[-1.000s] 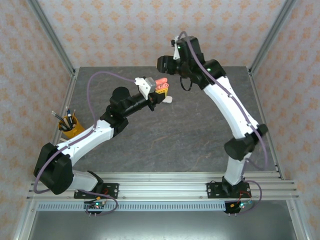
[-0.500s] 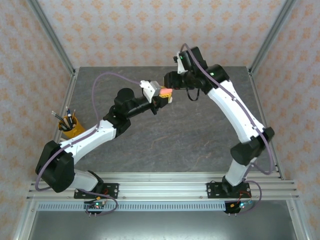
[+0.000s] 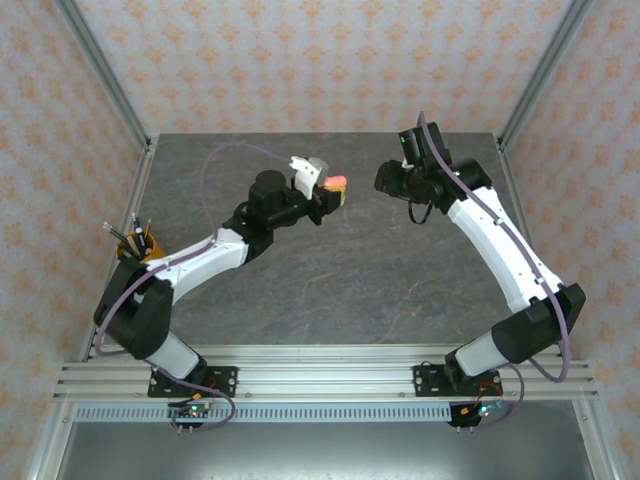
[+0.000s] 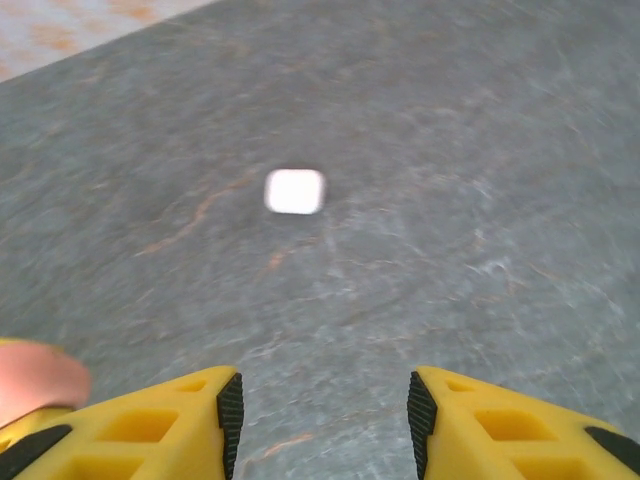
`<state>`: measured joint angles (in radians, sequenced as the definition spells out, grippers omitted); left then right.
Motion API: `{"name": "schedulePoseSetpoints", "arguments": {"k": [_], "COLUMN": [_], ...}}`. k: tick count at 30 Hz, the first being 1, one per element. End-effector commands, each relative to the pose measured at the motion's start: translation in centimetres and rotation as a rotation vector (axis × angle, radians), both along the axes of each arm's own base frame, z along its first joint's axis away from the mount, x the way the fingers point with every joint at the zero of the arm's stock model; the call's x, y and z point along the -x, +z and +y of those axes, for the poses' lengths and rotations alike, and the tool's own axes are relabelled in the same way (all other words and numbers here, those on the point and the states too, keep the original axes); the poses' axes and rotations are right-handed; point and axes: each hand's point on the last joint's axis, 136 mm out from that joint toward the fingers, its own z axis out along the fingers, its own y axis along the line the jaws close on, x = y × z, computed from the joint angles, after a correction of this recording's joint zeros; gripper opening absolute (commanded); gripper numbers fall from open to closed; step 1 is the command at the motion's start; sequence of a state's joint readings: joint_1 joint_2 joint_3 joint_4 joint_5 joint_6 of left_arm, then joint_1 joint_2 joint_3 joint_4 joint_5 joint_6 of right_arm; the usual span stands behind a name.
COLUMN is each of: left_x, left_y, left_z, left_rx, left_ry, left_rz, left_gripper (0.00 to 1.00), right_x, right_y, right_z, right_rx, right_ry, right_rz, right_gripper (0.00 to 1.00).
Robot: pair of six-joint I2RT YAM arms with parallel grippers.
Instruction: Insert wireless bluetooth earbuds into charging case
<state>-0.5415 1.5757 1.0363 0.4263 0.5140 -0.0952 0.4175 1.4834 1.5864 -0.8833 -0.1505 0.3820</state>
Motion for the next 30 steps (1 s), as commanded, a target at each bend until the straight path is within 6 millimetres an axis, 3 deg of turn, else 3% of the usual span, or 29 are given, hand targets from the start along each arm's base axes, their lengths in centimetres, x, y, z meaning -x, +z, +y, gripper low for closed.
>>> {"name": "schedulePoseSetpoints", "arguments": {"k": [1,10,14,17,21,26,28,30], "left_x": [-0.9,-0.5,0.1,0.6,1.1,1.1,0.7,0.3], "left_y": [-5.1,-18.4,-21.6,-23.4,-24.9,-24.8,-24.1,-23.1], "left_z": [-0.1,-2.0,-1.8,-1.2,-0.1,2.1,3.5,5.3], "left_rx": [0.017,-0.101,-0.154,-0.212,-0.272,-0.319,-0.322,-0.317], "left_ry": [0.071,0.11,0.125,0.149,0.186,0.252,0.289,0.332], "left_rz": [0.301,0.896,0.994,1.052,1.091,1.092,1.079,1.064], "left_gripper": [0.0,0.0,0.0,0.11,0.33,0.61,0.99,1.0], "right_x": [-0.4,0.1,0.3,0.4,0.4,0.6,0.6,0.7], "right_y": [-0.1,-4.3,-5.0,-5.2,-5.0,-4.3,-3.8,-3.4], "right_z": [-1.2,-2.1,-2.2,-2.3,-2.4,-2.8,-2.9,-3.2], "right_rx": [-0.053,-0.037,-0.033,-0.028,-0.03,-0.019,-0.017,-0.014], "right_ry": [-0.097,-0.142,-0.147,-0.153,-0.154,-0.159,-0.16,-0.165], "right_rz": [-0.032,0.032,0.044,0.043,0.04,0.027,0.019,0.014], "right_gripper": [0.49,0.5,0.5,0.5,0.52,0.58,0.61,0.64]}}
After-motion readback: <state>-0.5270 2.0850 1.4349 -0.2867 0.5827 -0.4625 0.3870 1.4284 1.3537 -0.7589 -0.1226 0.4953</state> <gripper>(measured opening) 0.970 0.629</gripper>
